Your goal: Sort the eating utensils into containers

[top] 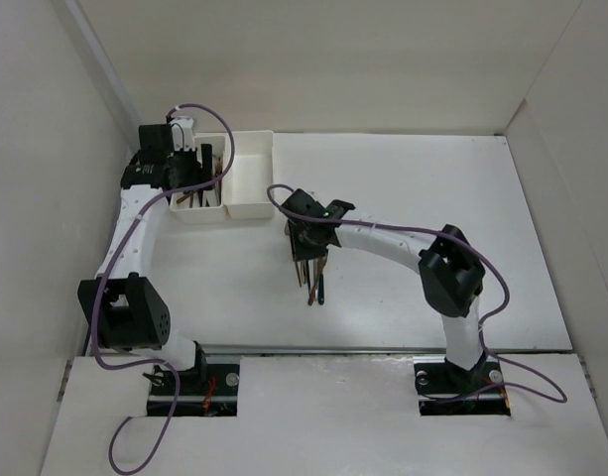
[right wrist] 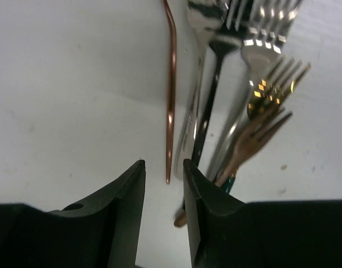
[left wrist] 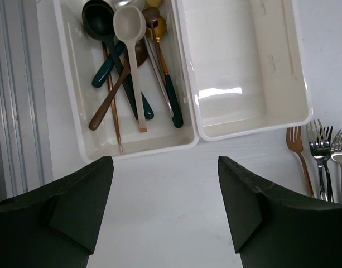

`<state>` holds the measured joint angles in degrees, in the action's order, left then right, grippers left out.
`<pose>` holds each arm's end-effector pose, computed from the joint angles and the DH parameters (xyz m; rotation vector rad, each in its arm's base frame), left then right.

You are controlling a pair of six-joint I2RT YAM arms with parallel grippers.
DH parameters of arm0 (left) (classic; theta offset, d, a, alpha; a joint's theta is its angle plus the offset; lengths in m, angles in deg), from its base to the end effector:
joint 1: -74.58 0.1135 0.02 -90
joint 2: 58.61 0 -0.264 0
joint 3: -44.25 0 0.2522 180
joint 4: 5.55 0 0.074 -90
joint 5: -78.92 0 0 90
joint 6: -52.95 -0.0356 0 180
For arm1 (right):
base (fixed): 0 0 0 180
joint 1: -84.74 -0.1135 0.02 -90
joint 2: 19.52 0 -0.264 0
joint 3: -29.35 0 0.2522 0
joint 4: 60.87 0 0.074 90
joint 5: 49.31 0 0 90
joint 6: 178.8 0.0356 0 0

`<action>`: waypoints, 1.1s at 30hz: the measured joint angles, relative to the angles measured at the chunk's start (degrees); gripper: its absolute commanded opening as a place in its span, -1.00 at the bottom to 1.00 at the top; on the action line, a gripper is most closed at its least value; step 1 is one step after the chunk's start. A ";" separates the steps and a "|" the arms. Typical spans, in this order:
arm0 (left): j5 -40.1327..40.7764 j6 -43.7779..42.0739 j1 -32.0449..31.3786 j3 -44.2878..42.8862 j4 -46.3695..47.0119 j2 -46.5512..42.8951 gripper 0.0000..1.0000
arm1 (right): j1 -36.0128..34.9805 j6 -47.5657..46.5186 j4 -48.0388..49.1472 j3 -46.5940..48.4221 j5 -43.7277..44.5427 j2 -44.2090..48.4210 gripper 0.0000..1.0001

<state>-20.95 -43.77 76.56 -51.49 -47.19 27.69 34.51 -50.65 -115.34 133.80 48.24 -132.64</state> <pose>0.3441 0.0058 0.3602 0.1889 2.1165 -0.0939 0.2738 0.3216 0.2208 -0.2416 2.6869 0.3213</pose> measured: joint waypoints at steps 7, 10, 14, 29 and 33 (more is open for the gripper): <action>0.48 0.07 0.00 0.24 -0.09 -1.77 0.45 | -0.81 -7.80 1.49 10.80 5.05 -10.73 -0.29; 1.09 0.13 0.02 0.48 0.04 -2.97 0.45 | -0.61 -9.53 1.11 12.20 6.10 -14.14 -0.32; 1.42 0.13 0.00 0.68 0.00 -3.30 0.45 | -0.61 -10.58 0.52 15.69 7.19 -17.22 -0.34; 0.68 0.00 0.02 0.94 -0.17 -3.30 0.45 | -0.50 -10.58 -2.21 21.14 7.13 -20.41 -1.00; -2.86 -0.74 0.04 0.94 -0.50 -3.30 0.45 | -0.50 -9.60 -1.73 20.59 7.21 -19.82 -1.00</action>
<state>-23.81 -44.51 76.60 -50.55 -47.69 24.39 34.00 -60.24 -117.07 154.39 55.46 -152.46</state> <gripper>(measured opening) 0.726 0.037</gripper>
